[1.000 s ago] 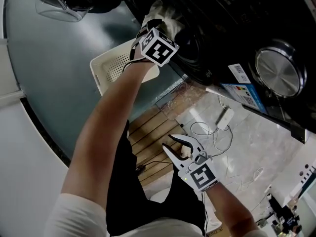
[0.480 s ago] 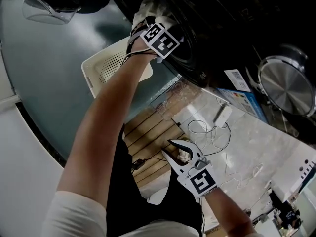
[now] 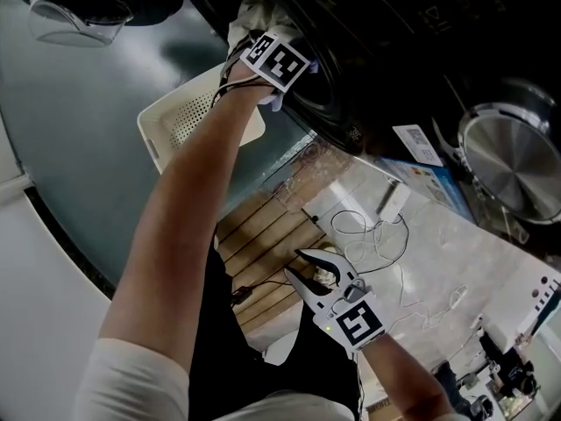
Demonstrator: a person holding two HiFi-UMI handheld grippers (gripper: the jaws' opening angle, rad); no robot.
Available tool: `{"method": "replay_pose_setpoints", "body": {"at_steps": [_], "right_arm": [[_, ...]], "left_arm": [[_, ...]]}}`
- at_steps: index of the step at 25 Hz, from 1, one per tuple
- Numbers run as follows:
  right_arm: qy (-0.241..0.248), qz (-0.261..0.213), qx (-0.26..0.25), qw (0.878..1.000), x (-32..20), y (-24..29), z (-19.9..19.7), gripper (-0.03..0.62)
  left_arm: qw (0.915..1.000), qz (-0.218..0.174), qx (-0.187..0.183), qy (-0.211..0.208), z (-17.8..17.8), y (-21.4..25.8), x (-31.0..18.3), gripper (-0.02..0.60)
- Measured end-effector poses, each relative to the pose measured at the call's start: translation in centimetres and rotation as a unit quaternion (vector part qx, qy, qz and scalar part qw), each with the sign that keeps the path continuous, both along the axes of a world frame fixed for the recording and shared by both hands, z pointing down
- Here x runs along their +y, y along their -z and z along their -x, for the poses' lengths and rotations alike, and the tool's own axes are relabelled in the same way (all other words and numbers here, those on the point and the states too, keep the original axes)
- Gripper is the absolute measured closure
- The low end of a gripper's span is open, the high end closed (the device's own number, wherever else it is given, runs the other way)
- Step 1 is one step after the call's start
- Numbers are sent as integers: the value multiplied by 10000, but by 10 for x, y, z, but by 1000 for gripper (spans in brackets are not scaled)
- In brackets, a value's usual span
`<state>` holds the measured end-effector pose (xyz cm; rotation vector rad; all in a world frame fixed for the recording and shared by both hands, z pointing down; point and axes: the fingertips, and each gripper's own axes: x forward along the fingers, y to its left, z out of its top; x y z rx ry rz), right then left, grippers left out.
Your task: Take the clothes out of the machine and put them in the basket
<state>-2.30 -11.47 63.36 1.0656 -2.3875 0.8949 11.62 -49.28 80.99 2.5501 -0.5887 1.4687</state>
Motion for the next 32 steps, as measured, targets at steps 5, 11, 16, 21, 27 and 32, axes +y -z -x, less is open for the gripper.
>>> {"method": "replay_pose_setpoints", "body": {"at_steps": [5, 11, 16, 21, 27, 32], "right_arm": [[-31, 45, 1, 10000, 2, -1, 0, 499], [19, 54, 31, 10000, 3, 5, 1, 499], [131, -85, 58, 9999, 10, 21, 2, 499], [141, -176, 63, 9997, 25, 28, -3, 499], [103, -245, -53, 9996, 43, 42, -9, 499], [155, -346, -74, 9993, 59, 53, -12, 499]], "left_arm": [[9999, 142, 74, 8, 0, 0, 6, 242], [9995, 286, 32, 104, 12, 7, 7, 371], [9994, 122, 274, 173, 20, 34, 12, 396], [9979, -79, 544, 331, 30, 65, 16, 402], [9940, -30, 873, 662, 52, 94, 28, 405], [9916, -179, 1073, 701, 68, 135, 36, 407]]}}
